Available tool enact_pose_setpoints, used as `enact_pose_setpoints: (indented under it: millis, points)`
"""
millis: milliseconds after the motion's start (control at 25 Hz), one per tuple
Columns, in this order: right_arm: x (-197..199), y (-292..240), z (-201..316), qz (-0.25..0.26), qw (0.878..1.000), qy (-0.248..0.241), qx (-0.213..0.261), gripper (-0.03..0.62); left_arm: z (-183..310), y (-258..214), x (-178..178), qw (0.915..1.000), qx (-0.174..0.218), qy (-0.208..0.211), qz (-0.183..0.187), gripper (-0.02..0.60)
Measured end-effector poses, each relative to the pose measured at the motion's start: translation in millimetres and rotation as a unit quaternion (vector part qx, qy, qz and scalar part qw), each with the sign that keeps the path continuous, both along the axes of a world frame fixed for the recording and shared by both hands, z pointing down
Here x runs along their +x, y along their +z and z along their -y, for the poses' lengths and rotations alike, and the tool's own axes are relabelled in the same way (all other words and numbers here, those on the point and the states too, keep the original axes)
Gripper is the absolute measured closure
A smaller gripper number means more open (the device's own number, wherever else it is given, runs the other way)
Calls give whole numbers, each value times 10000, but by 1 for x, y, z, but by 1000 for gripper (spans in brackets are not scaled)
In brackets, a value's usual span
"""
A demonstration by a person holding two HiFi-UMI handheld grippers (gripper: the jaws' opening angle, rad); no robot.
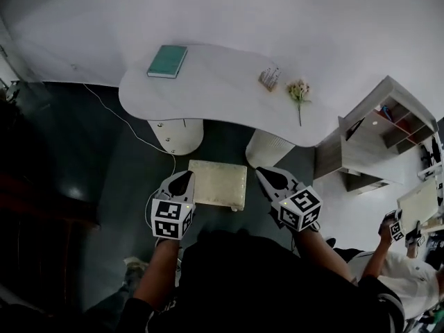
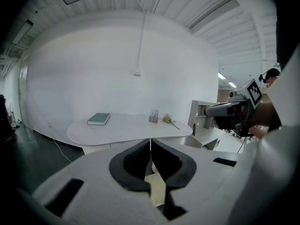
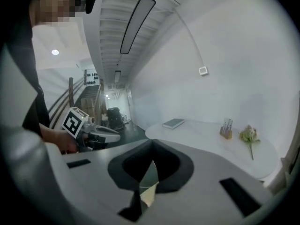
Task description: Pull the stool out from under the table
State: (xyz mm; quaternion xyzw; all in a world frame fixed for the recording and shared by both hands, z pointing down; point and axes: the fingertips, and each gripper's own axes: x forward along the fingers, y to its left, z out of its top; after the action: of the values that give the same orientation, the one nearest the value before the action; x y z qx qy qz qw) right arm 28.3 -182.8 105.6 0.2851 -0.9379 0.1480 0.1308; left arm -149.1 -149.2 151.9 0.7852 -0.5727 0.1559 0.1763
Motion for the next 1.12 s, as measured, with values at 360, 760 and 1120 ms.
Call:
enact_pose_setpoints:
  millis: [360,760,1120]
  points:
    - [50,-61,71,344,9951,444,818,591,62,-56,24,9988,457,-131,-90,575]
    - [55,-70,58,375,9909,552,1167,591,62,-81,10,9965,710,-450,21,575]
    - [74,-47,45,225,9927,734,929,591,46,-63,8,9971,612,-441,-63,575]
